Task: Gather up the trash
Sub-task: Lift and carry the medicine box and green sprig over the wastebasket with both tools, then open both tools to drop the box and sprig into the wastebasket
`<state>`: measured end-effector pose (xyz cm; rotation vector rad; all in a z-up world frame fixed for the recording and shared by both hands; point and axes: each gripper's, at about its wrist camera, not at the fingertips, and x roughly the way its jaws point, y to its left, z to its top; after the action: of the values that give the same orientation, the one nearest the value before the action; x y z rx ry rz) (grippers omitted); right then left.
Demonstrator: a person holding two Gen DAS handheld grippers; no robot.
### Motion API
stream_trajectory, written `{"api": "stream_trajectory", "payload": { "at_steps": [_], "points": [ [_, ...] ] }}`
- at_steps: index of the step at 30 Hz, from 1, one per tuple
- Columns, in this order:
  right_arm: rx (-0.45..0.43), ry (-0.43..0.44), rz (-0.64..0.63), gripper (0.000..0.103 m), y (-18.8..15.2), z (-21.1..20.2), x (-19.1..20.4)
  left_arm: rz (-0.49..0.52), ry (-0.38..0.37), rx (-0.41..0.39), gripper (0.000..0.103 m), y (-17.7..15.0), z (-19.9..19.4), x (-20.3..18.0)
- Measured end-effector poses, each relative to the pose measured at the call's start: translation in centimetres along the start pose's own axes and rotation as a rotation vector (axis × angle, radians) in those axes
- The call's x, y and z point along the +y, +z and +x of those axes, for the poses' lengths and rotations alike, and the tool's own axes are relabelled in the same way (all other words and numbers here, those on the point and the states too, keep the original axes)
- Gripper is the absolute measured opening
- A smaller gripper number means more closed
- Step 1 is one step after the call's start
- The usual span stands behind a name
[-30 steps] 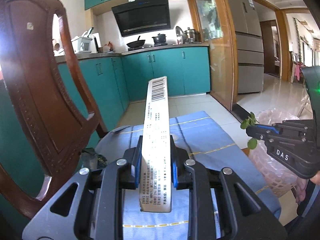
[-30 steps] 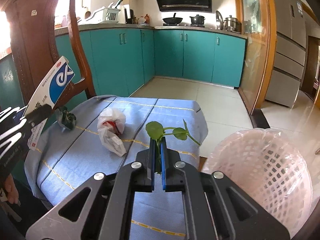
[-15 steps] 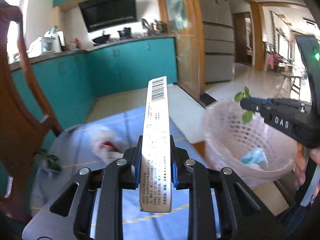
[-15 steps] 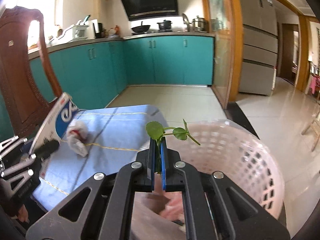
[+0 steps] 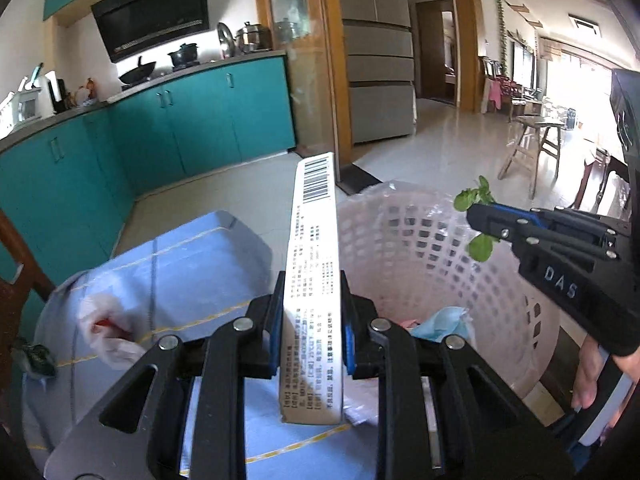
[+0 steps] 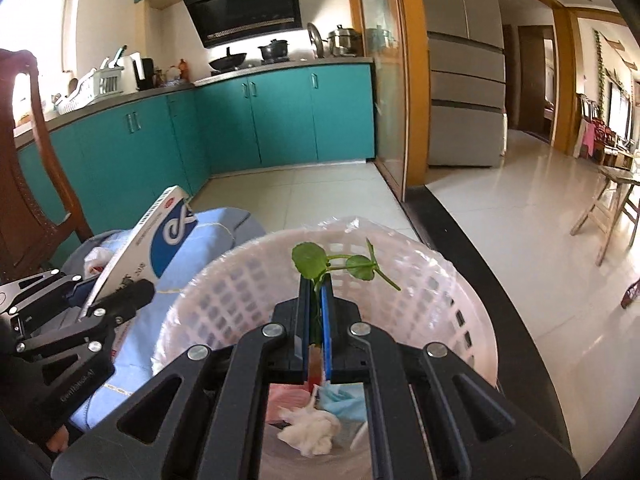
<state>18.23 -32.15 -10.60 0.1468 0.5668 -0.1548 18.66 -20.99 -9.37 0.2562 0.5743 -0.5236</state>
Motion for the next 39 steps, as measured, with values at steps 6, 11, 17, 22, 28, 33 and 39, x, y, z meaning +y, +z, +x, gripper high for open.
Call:
{"api": "stream_trajectory", "payload": {
  "at_steps": [6, 11, 17, 22, 28, 33, 39],
  "points": [
    [0.027, -0.023, -0.008, 0.006, -0.7, 0.6, -0.6, -0.020, -0.086, 0.059, 0.024, -0.4, 2.4, -1.0],
    [0.043, -0.029, 0.000, 0.006, -1.2, 0.6, -1.4, -0.031, -0.114, 0.077, 0.023, -0.5, 3.4, -1.5],
    [0.055, -0.029, -0.003, 0.006, -1.4, 0.8, -1.4, -0.026, -0.106, 0.071, 0.024, -0.1, 3.7, -2.0],
    [0.064, -0.020, 0.011, 0.006, -1.6, 0.8, -1.7, -0.030, -0.113, 0.067, 0.024, 0.0, 3.8, -2.2],
    [0.080, -0.037, 0.026, 0.059, -1.7, 1.1, -1.6, -0.063, -0.105, 0.050, 0.058, -0.1, 3.6, -1.8],
    [0.059, -0.024, 0.047, 0.060, -1.2, 0.8, -1.7, -0.054, -0.081, 0.035, 0.059, 0.1, 3.1, -1.4],
    [0.053, -0.041, 0.049, 0.059, -0.8, 1.0, -1.5, -0.062, -0.028, 0.024, 0.057, 0.0, 2.6, 0.1]
  ]
}}
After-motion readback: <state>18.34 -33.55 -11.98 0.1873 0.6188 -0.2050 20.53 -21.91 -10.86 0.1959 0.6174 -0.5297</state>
